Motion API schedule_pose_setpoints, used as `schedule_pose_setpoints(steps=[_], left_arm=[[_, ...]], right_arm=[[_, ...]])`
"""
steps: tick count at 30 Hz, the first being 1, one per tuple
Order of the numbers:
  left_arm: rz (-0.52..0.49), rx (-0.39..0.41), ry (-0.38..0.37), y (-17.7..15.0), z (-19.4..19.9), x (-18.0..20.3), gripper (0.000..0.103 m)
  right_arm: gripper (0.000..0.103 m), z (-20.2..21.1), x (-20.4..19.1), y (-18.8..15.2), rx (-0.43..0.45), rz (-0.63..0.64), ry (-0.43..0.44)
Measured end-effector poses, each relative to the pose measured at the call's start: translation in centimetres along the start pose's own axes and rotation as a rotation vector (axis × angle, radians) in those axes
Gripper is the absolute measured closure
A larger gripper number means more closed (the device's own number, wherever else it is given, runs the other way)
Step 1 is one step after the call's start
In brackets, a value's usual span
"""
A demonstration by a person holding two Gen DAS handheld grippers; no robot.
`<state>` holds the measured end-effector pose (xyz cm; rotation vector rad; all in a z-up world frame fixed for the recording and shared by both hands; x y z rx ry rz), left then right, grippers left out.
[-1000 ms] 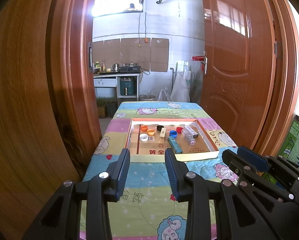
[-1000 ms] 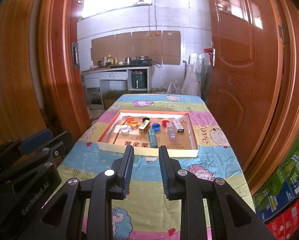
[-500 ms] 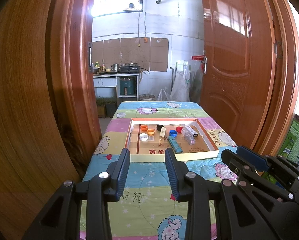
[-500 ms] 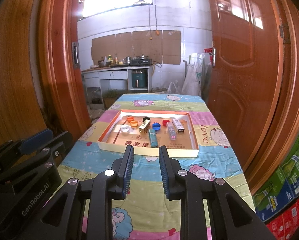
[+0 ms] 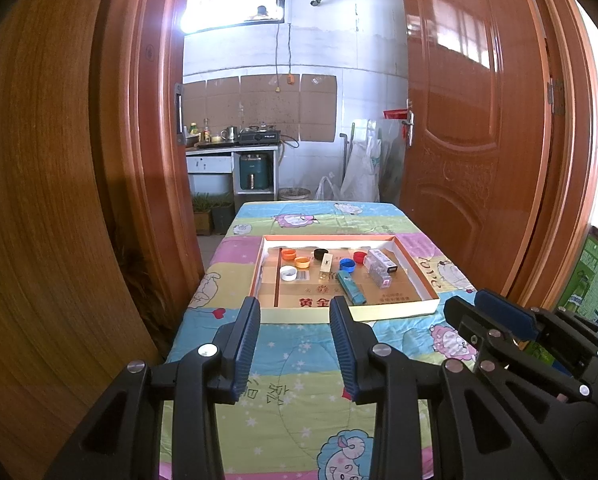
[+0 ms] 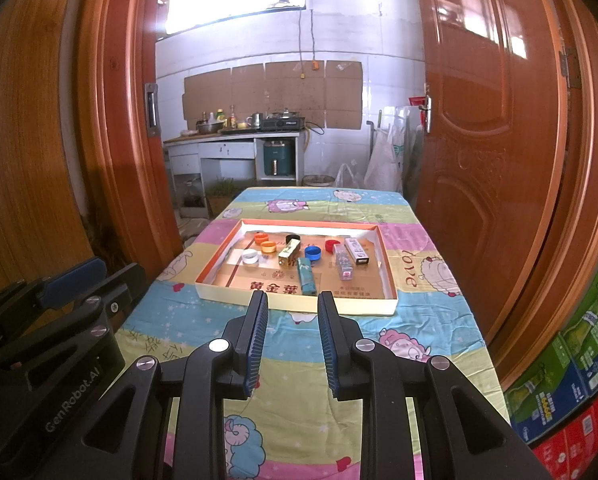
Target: Organize rigid objects
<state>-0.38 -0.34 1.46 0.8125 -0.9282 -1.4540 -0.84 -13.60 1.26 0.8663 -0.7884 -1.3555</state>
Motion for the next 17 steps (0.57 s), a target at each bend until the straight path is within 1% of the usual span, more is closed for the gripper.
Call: schedule_pose_setpoints(steps=[12,15,17], left_arm=[[0.007,-0.013,0.001,-0.45,-0.13,-0.08,0.067],[0.008,-0.006,0.022,-0.71,-0.07,-0.21,0.067],[0.005,-0.006,0.018,-0.74,0.02,-0.19,0.067]], right_arm=[[0.077,-0.04,-0.01,-0.34,-0.003,-0.004,-0.003],[0.077,-0.01,0.06,-0.53,-0.004,-0.008,-0.005],[0.076,-0.04,0.08,-0.58,-0.004,-0.009,-0.006]])
Point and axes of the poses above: each gripper's, at about its wrist camera, not at the fingertips, and z roughly against the way its jaws point, x to its right, y to its top, the point moved 2 cm from there along -z, roughly the way its jaws point, and after that the axes turned 1 degree about x, right-handed, at the moved point
